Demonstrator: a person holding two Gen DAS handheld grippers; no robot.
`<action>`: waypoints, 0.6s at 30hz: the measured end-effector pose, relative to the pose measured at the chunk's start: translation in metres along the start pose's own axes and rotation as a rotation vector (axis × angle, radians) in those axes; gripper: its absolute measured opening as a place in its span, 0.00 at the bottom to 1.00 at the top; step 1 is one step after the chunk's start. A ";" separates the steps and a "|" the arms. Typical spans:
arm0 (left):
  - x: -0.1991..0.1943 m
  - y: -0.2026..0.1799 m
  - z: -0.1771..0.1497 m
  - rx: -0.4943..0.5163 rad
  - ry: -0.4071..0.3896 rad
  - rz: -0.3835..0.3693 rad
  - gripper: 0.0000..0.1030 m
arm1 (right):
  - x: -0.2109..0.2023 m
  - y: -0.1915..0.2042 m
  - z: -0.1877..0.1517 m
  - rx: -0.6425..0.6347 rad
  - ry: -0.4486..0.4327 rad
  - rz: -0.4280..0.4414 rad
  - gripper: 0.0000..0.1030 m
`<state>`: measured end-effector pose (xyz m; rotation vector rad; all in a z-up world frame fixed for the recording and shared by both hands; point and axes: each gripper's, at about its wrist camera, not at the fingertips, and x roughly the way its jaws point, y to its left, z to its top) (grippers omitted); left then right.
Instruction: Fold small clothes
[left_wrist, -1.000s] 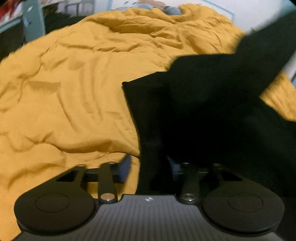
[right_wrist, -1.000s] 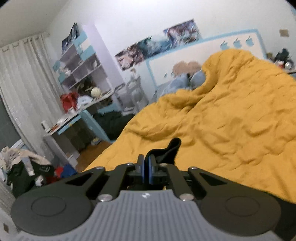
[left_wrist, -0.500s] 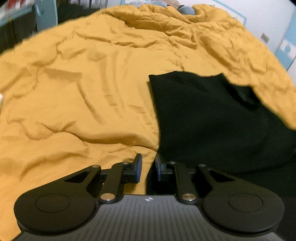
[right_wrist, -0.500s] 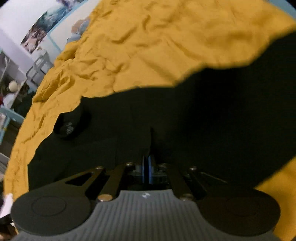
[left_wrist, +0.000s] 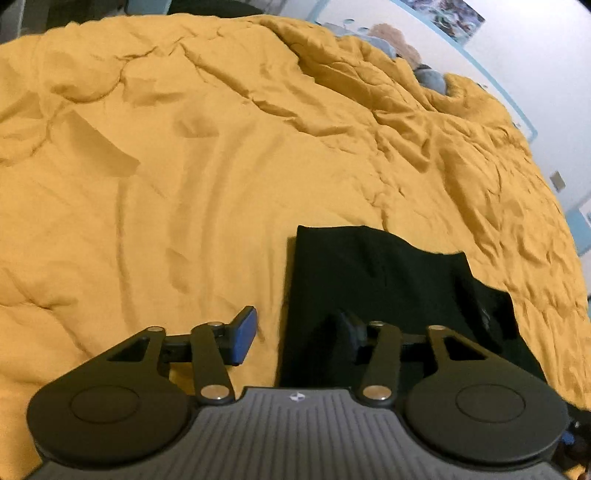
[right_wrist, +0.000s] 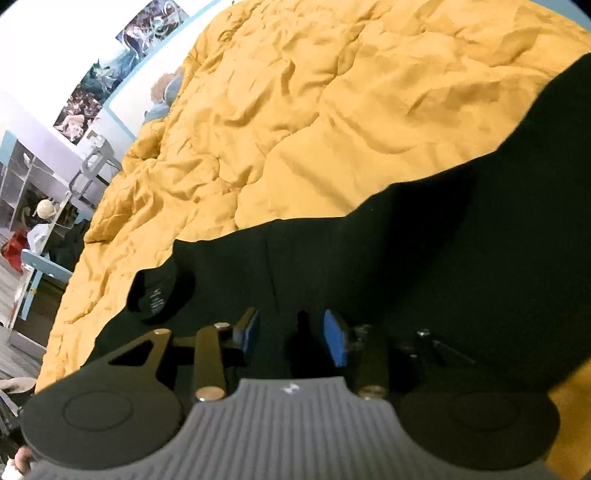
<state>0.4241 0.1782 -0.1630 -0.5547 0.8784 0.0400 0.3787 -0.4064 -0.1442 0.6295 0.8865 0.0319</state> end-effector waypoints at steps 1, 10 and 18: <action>0.003 0.000 -0.001 -0.001 -0.001 0.000 0.31 | 0.004 0.002 -0.001 -0.009 0.006 -0.002 0.33; -0.021 -0.011 -0.001 0.059 -0.132 -0.016 0.02 | -0.020 0.018 -0.004 -0.091 -0.126 0.069 0.00; 0.004 -0.016 -0.002 0.068 -0.067 0.091 0.03 | 0.024 0.012 -0.003 -0.133 -0.025 -0.141 0.00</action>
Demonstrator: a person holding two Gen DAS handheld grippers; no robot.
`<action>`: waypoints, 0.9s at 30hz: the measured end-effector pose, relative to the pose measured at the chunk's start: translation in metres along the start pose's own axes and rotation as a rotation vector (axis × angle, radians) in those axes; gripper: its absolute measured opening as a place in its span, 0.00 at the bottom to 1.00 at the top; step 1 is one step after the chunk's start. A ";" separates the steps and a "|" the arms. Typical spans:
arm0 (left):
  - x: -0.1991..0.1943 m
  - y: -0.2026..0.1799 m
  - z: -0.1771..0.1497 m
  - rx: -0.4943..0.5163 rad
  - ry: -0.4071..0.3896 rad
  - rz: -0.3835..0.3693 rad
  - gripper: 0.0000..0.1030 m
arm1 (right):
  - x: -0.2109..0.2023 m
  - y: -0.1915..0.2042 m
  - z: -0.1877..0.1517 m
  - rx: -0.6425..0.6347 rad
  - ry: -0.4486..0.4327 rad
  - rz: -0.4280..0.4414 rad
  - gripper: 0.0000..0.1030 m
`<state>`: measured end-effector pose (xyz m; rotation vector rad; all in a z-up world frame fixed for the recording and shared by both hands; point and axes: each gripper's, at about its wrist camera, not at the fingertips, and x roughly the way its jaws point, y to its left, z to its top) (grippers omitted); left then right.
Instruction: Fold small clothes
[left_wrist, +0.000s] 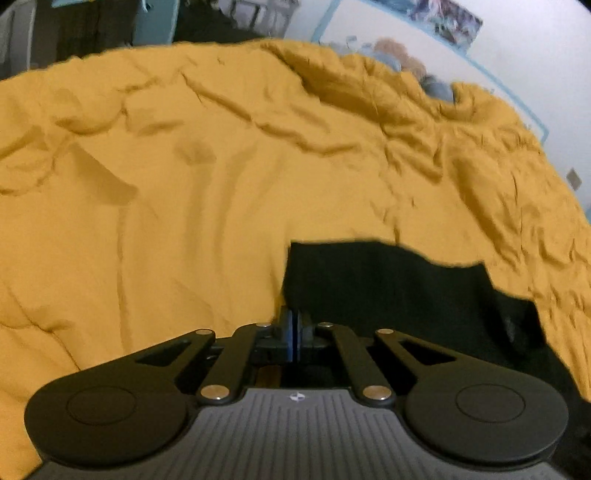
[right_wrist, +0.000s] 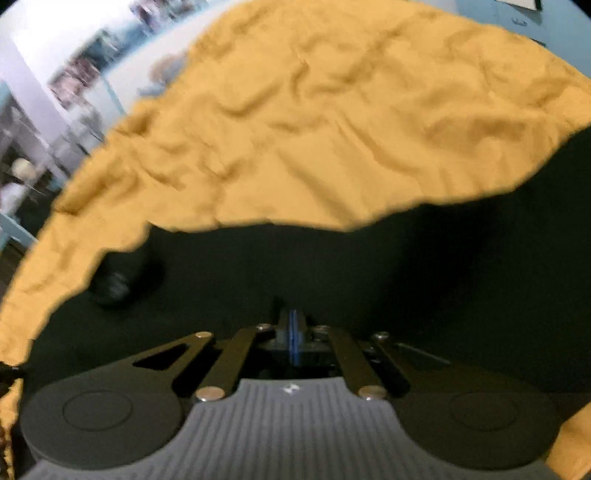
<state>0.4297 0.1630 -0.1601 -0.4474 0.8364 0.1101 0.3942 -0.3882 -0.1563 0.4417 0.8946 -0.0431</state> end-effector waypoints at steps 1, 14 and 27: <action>-0.002 0.002 0.001 0.001 0.006 -0.002 0.08 | -0.005 -0.005 0.001 0.022 -0.010 0.011 0.00; -0.097 -0.019 0.011 0.149 -0.037 -0.080 0.23 | -0.169 -0.124 -0.002 0.218 -0.283 0.004 0.48; -0.098 -0.054 -0.012 0.113 -0.012 0.027 0.28 | -0.217 -0.336 -0.001 0.751 -0.413 -0.015 0.61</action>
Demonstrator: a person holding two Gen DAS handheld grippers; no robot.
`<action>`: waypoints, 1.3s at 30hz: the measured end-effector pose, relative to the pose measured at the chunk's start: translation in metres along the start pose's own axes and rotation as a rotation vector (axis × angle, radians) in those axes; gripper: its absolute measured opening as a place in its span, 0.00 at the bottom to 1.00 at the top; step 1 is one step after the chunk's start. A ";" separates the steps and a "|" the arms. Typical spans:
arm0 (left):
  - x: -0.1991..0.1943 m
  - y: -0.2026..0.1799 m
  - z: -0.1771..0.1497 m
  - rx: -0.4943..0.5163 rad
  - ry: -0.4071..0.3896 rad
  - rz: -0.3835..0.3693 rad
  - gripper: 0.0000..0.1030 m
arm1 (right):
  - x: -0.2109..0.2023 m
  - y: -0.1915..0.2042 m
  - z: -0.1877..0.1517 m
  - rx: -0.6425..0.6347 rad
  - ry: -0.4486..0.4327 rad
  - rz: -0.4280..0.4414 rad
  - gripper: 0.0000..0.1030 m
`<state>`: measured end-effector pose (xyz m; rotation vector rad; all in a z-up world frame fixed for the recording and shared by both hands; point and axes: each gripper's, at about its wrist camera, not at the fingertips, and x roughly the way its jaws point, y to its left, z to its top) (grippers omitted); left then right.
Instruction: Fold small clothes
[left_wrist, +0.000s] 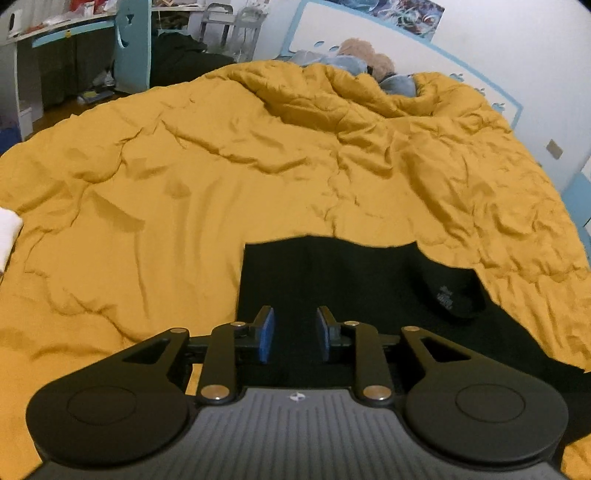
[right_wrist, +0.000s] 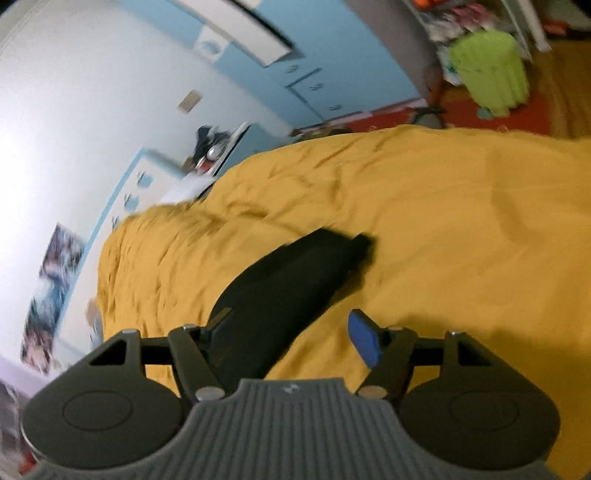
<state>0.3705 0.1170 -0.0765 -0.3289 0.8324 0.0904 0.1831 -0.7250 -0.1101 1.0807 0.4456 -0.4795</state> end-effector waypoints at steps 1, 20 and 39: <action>0.001 -0.003 -0.003 0.007 0.008 0.013 0.28 | 0.007 -0.006 0.008 0.032 -0.003 -0.002 0.58; -0.014 -0.035 -0.049 0.143 0.059 0.060 0.28 | 0.056 0.022 0.041 -0.076 -0.043 0.046 0.00; -0.084 0.039 -0.023 -0.049 -0.089 -0.088 0.28 | -0.078 0.454 -0.222 -0.758 0.039 0.526 0.00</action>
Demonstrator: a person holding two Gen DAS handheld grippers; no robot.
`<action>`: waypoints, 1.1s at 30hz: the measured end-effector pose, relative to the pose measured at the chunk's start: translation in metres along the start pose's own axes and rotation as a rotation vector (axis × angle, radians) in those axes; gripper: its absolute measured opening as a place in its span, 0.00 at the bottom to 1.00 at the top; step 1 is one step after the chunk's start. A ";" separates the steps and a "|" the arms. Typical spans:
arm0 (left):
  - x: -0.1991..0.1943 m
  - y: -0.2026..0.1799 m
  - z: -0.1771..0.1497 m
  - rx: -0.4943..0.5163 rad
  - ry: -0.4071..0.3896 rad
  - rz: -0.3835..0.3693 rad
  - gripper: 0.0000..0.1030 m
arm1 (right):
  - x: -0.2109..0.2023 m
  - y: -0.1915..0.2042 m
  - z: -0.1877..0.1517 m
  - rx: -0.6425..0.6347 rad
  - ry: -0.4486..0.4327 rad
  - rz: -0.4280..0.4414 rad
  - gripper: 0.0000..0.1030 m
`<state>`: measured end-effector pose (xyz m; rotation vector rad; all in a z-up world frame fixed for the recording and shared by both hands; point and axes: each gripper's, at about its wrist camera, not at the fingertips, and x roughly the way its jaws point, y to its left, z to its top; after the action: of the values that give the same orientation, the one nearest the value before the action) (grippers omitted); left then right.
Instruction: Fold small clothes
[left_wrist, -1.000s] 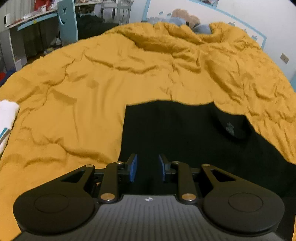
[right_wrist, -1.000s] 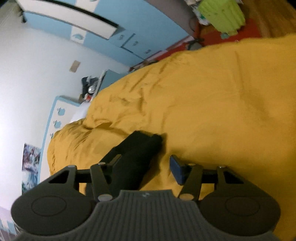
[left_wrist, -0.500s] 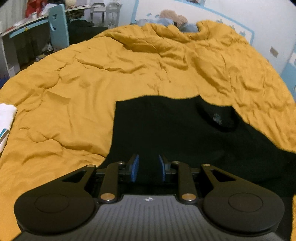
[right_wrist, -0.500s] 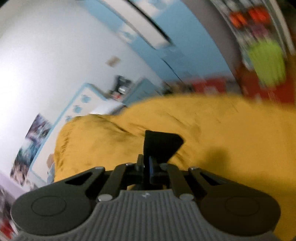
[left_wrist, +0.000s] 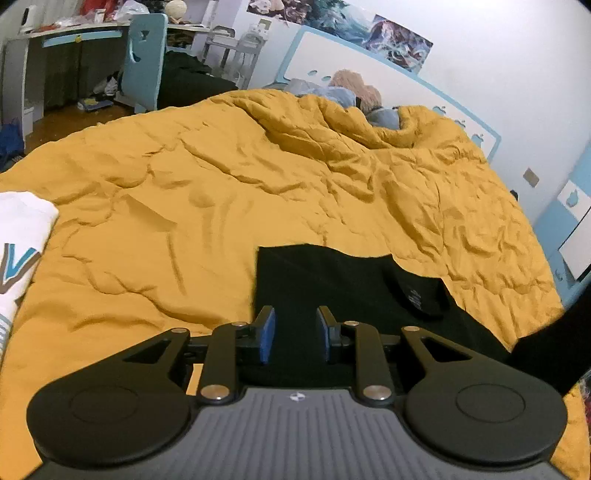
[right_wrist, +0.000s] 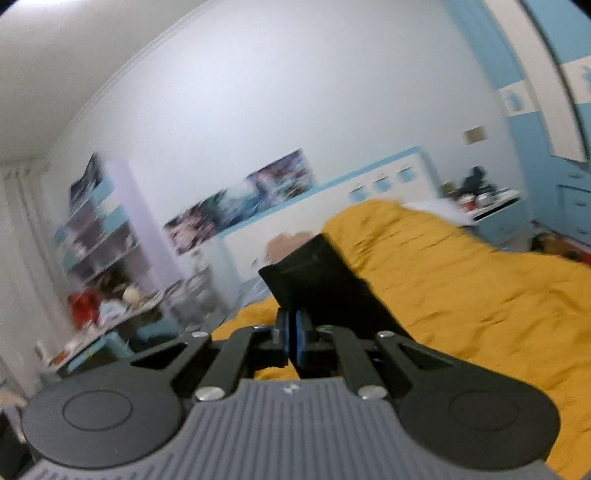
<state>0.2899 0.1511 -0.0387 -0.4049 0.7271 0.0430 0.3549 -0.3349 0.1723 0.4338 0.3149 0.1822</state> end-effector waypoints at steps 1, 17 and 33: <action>-0.002 0.006 0.001 -0.006 0.000 -0.004 0.28 | 0.012 0.017 -0.012 -0.006 0.020 0.013 0.00; 0.016 0.084 0.005 -0.126 0.046 -0.125 0.46 | 0.164 0.128 -0.346 0.126 0.632 0.110 0.07; 0.110 0.048 -0.003 -0.134 0.168 -0.221 0.56 | 0.131 -0.021 -0.282 0.133 0.506 -0.027 0.47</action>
<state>0.3619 0.1832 -0.1291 -0.6206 0.8438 -0.1522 0.3851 -0.2141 -0.1137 0.5120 0.8331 0.2454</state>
